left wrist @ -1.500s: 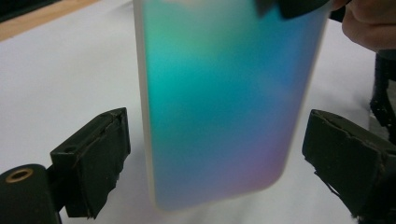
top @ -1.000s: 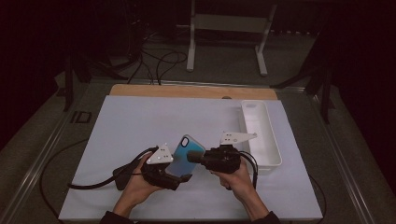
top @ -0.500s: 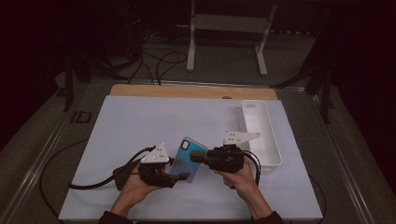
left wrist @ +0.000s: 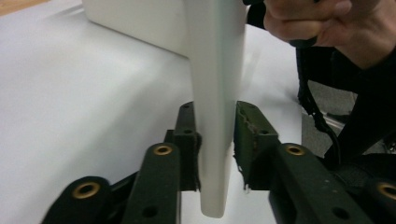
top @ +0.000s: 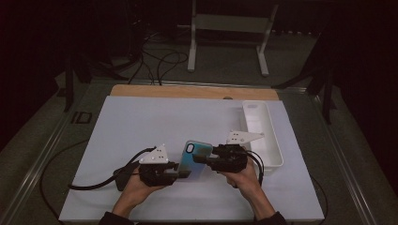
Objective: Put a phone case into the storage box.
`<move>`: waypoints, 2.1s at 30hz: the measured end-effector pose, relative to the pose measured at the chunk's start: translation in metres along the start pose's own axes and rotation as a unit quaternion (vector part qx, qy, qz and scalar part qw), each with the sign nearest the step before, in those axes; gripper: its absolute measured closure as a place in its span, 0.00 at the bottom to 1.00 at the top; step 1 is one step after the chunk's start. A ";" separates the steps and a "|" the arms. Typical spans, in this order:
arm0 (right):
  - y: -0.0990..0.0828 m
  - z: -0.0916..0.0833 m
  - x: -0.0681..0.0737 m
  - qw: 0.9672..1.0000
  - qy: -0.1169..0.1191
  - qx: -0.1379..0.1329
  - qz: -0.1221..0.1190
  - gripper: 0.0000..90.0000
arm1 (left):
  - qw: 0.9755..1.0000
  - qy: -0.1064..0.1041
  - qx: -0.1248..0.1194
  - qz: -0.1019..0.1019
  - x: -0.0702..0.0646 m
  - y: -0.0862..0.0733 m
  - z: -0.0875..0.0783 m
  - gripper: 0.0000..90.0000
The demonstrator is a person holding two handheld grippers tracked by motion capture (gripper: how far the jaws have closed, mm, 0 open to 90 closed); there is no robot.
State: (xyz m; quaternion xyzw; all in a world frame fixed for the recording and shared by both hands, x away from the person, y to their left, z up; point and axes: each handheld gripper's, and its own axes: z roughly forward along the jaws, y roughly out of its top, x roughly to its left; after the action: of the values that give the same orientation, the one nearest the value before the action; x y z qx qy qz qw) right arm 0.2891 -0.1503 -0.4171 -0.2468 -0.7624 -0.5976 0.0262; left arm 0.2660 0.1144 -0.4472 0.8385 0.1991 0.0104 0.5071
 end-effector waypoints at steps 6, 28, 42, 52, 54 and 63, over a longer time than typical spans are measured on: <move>0.000 0.001 0.000 1.000 0.000 -0.001 0.001 0.54 | 1.000 -0.006 -0.007 0.005 -0.001 0.001 0.000 0.89; 0.005 0.000 0.012 0.994 -0.112 -0.002 0.020 0.16 | 0.998 0.065 -0.011 -0.002 0.001 0.001 -0.003 0.90; 0.012 0.012 0.022 0.989 -0.140 -0.001 0.051 0.16 | 0.996 0.082 -0.003 -0.015 0.001 0.000 0.003 0.90; 0.018 0.031 0.022 0.982 -0.168 -0.024 0.077 0.16 | 0.997 0.081 0.002 -0.015 -0.001 -0.001 0.008 0.90; 0.018 0.035 0.023 0.982 -0.174 -0.024 0.075 0.16 | 0.997 0.082 0.002 -0.015 -0.001 -0.001 0.009 0.90; 0.017 0.041 0.025 0.978 -0.194 -0.038 0.064 0.17 | 0.997 0.080 0.000 -0.023 -0.001 -0.001 0.010 0.89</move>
State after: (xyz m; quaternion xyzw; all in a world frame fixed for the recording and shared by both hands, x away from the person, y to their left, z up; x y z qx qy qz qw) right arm 0.2849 -0.1006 -0.4052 -0.4074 -0.7124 -0.5637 -0.0936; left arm 0.2666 0.1060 -0.4531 0.8304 0.2582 0.0657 0.4893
